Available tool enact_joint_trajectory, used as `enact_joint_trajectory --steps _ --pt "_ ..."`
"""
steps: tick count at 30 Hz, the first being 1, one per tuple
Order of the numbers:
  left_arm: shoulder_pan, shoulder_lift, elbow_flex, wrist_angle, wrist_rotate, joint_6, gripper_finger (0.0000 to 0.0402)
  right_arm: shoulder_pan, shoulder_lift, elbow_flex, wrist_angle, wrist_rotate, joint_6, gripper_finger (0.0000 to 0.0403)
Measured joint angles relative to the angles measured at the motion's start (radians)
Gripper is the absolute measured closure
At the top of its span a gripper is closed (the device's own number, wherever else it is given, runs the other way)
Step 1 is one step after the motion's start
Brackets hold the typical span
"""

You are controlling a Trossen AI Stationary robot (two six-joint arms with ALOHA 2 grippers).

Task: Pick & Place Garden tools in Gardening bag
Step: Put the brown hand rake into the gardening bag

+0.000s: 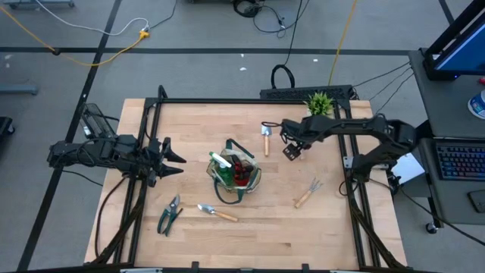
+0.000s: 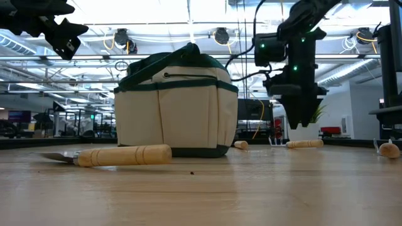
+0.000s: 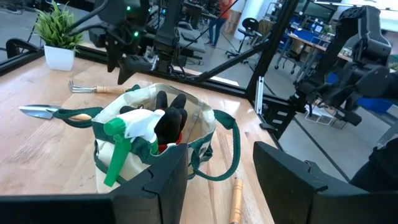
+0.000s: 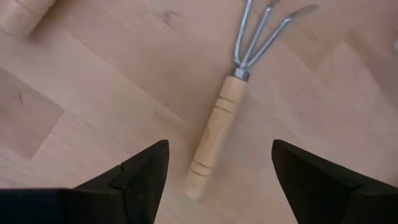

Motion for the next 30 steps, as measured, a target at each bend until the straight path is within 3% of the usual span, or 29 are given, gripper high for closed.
enact_joint_trajectory --steps 15,25,30 --pt "0.000 0.000 0.000 0.000 0.000 0.000 0.0215 -0.019 0.016 -0.148 0.110 -0.004 0.059 0.0124" --pt "0.000 0.000 0.000 0.000 0.000 0.000 0.0215 -0.020 0.016 -0.160 0.156 -0.010 0.047 0.0126" --pt "0.000 0.000 0.000 0.000 0.000 0.000 0.0215 -0.020 0.016 -0.160 0.154 -0.029 0.032 0.0145"
